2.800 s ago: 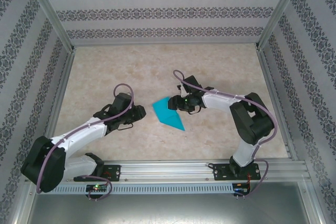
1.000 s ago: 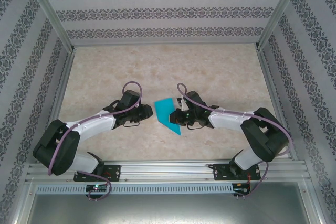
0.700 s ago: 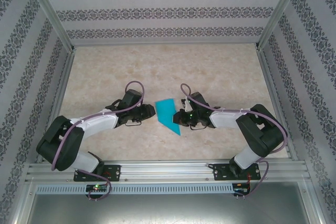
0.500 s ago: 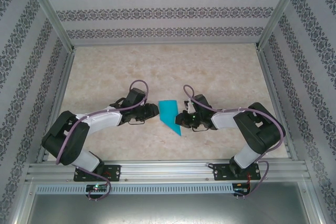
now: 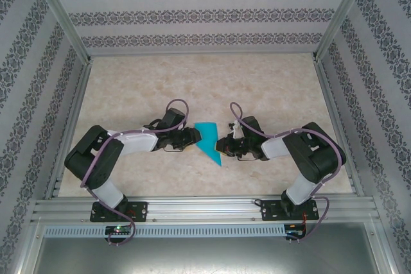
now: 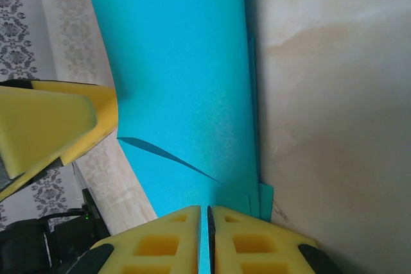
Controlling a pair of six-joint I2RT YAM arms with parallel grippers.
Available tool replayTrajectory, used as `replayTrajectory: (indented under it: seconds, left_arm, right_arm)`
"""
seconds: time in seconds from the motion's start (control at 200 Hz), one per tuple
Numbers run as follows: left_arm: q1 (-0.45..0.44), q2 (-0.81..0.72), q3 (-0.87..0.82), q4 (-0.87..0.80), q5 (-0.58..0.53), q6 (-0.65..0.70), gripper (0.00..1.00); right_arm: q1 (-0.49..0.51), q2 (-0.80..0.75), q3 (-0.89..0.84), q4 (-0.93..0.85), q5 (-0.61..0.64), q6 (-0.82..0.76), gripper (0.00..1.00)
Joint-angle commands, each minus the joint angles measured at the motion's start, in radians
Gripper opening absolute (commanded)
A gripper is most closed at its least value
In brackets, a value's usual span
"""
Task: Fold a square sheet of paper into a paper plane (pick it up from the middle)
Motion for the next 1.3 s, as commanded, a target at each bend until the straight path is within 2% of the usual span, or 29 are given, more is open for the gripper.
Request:
replayTrajectory:
  seconds: [0.0,0.155,0.33,0.749,1.164,1.294]
  left_arm:
    - [-0.021,0.027,0.037,0.063,0.019,-0.031,0.45]
    - [-0.033,0.062,0.053,0.105,0.026,-0.044,0.45]
    - [-0.035,0.071,0.078,0.14,0.052,-0.035,0.38]
    - [-0.015,0.111,0.112,0.147,0.085,0.004,0.41]
    - [0.053,0.202,0.181,0.175,0.233,0.017,0.4]
    - [0.06,0.244,0.21,0.183,0.282,0.02,0.35]
  right_arm:
    - [-0.003,0.061,-0.027,0.014,0.097,-0.014,0.13]
    - [-0.009,0.071,-0.027,0.016,0.09,-0.016,0.13]
    - [-0.017,0.081,-0.023,0.013,0.088,-0.026,0.13]
    - [-0.03,0.1,-0.007,-0.006,0.068,-0.064,0.14]
    - [-0.037,0.117,0.004,-0.018,0.055,-0.082,0.14]
    - [-0.037,0.128,0.012,-0.017,0.048,-0.086,0.15]
